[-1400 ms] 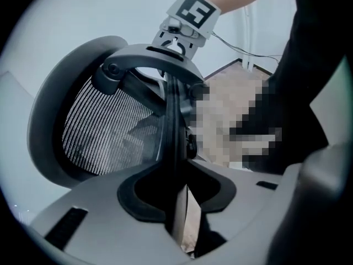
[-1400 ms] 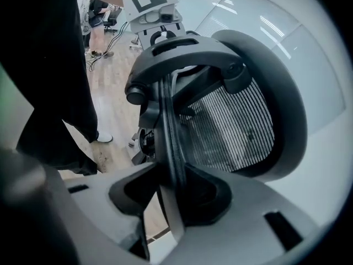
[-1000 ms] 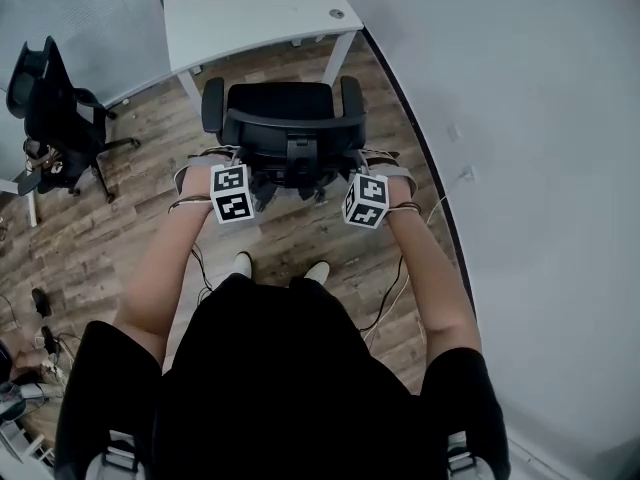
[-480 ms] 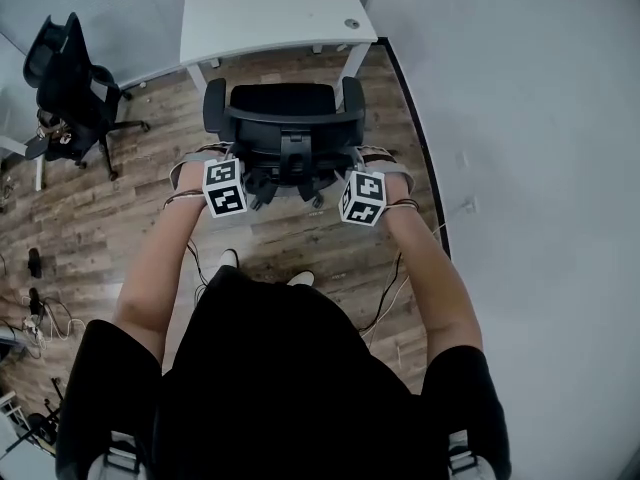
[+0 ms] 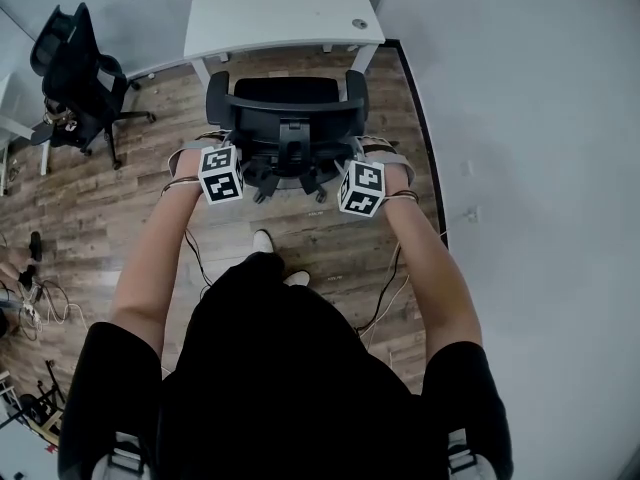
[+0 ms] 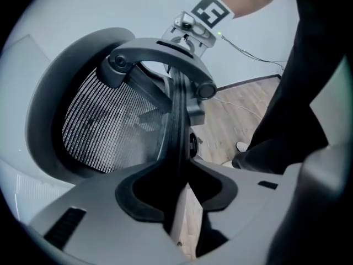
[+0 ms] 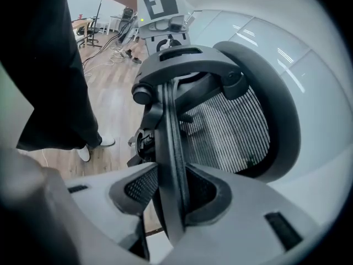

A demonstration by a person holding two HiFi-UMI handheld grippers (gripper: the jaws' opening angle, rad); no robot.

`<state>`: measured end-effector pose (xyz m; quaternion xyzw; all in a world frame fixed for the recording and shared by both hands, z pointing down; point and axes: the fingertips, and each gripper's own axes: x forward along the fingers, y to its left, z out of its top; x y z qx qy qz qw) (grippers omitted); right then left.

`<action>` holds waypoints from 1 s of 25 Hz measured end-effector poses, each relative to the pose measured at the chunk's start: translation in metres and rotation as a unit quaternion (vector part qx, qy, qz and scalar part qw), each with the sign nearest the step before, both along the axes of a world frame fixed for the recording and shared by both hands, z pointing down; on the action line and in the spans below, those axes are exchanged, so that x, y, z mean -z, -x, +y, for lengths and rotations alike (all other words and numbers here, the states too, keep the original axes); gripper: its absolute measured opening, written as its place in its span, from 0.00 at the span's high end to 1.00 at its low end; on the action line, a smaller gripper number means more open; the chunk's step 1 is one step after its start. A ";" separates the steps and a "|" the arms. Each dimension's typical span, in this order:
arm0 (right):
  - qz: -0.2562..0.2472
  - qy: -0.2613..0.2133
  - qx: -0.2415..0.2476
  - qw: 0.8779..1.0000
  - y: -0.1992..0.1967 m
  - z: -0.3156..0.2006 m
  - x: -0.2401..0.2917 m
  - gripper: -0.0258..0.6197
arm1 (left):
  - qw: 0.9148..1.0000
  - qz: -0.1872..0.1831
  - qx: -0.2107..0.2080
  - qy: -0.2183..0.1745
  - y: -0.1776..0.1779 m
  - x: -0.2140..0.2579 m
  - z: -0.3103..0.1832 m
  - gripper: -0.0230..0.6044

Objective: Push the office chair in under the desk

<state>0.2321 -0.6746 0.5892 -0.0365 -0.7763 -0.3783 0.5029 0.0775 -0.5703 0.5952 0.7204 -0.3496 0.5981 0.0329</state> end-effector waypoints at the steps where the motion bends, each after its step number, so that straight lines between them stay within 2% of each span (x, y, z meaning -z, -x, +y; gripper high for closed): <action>1: 0.000 -0.002 -0.001 1.000 -0.002 0.007 -0.001 0.74 | 1.000 -0.002 0.000 -0.004 -0.001 -0.001 0.007 0.76; 3: -0.001 -0.006 -0.002 1.000 -0.001 0.010 -0.004 0.74 | 1.000 -0.007 0.002 -0.012 -0.001 -0.004 0.010 0.76; 7: 0.000 -0.006 -0.003 1.000 0.008 -0.014 -0.007 0.74 | 1.000 -0.003 0.011 -0.005 0.005 -0.006 -0.008 0.76; 18: 0.007 -0.003 -0.013 1.000 0.023 -0.067 -0.011 0.74 | 1.000 0.003 0.002 -0.027 0.015 -0.008 -0.055 0.77; 22: 0.008 -0.004 -0.012 1.000 0.025 -0.061 -0.012 0.74 | 0.999 -0.005 0.004 -0.039 0.018 -0.011 -0.050 0.77; 25: 0.015 0.002 -0.014 1.000 0.041 -0.088 -0.008 0.74 | 0.999 -0.007 0.002 -0.045 0.032 -0.007 -0.077 0.77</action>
